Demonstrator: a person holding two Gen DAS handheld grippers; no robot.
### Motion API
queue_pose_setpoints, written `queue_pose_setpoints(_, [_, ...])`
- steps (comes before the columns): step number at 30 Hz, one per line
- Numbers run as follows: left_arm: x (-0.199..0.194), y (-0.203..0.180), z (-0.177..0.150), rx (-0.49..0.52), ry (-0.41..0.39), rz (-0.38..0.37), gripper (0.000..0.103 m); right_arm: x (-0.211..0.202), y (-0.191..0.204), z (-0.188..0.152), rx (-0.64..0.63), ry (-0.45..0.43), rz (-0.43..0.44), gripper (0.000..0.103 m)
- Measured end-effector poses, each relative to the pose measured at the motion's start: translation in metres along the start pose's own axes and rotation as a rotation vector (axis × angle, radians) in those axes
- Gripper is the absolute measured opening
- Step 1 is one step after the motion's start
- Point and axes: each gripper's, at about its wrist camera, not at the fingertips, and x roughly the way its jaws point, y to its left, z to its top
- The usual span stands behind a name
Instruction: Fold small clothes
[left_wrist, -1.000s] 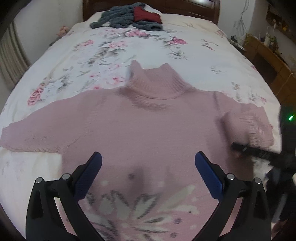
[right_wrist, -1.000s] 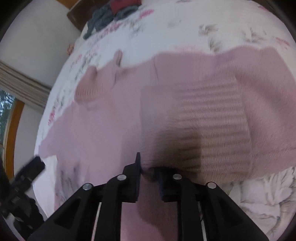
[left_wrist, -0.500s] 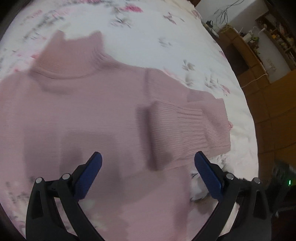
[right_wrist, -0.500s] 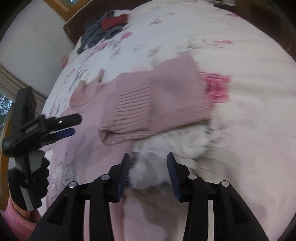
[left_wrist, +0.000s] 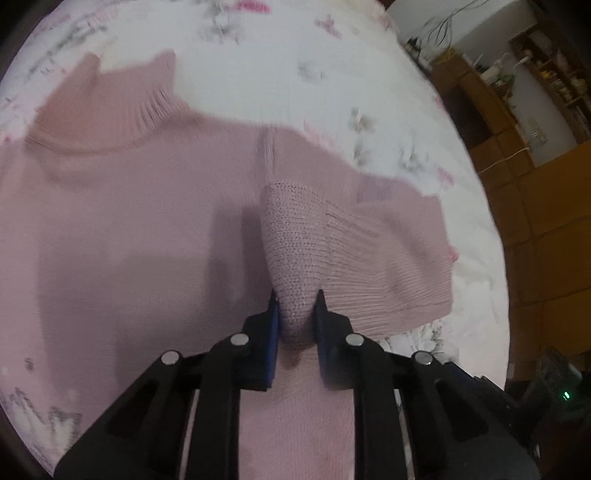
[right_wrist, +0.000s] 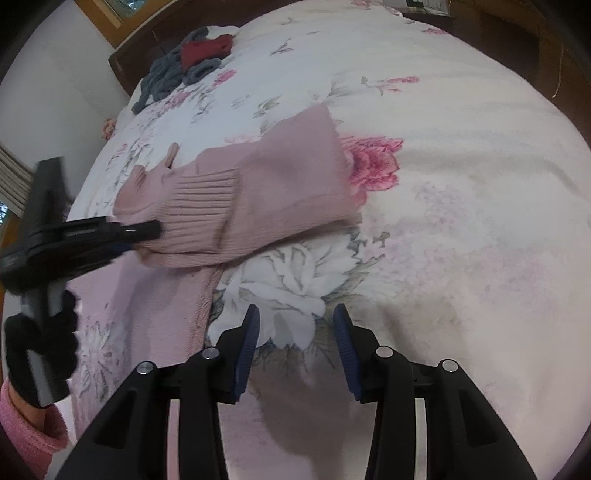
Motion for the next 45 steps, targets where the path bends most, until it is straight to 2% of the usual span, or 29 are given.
queue_pose_setpoints(6, [-0.053,0.033,0.005,0.008,-0.108,0.044,0.015,-0.003,0.01,0.015,-0.002,-0.026,0.003,0.043])
queue_pose_setpoints(10, [-0.076,0.061,0.007,-0.002,-0.149,0.088,0.015,0.001,0.028,0.03,-0.02,-0.043,0.023,0.043])
queue_pose_setpoints(14, [-0.097,0.102,0.008,-0.056,-0.165,0.115,0.015,0.014,0.055,0.05,-0.034,-0.044,0.089,0.043])
queue_pose_setpoints(16, [-0.101,0.121,0.008,-0.084,-0.164,0.127,0.015,0.026,0.071,0.058,-0.051,-0.026,0.129,0.043])
queue_pose_setpoints(19, [-0.095,0.143,0.007,-0.112,-0.14,0.139,0.015,0.047,0.089,0.064,-0.071,0.013,0.144,0.043])
queue_pose_setpoints(25, [-0.068,0.17,0.003,-0.135,-0.086,0.183,0.017,0.094,0.088,0.06,-0.054,0.095,0.035,0.041])
queue_pose_setpoints(30, [-0.06,0.19,0.0,-0.147,-0.055,0.238,0.022,0.108,0.086,0.055,-0.055,0.109,0.028,0.042])
queue_pose_setpoints(34, [-0.08,0.187,-0.003,-0.123,-0.108,0.295,0.03,0.099,0.088,0.058,-0.03,0.111,0.03,0.042])
queue_pose_setpoints(37, [-0.095,0.162,-0.004,-0.044,-0.151,0.303,0.046,0.081,0.092,0.058,-0.027,0.075,0.058,0.043])
queue_pose_setpoints(39, [-0.091,0.137,-0.005,0.016,-0.141,0.277,0.059,0.074,0.098,0.057,-0.037,0.063,0.068,0.044])
queue_pose_setpoints(41, [-0.078,0.117,-0.006,0.065,-0.11,0.26,0.067,0.077,0.103,0.055,-0.046,0.08,0.079,0.046])
queue_pose_setpoints(45, [-0.038,0.101,-0.007,0.107,-0.035,0.319,0.068,0.088,0.106,0.053,-0.061,0.098,0.047,0.046])
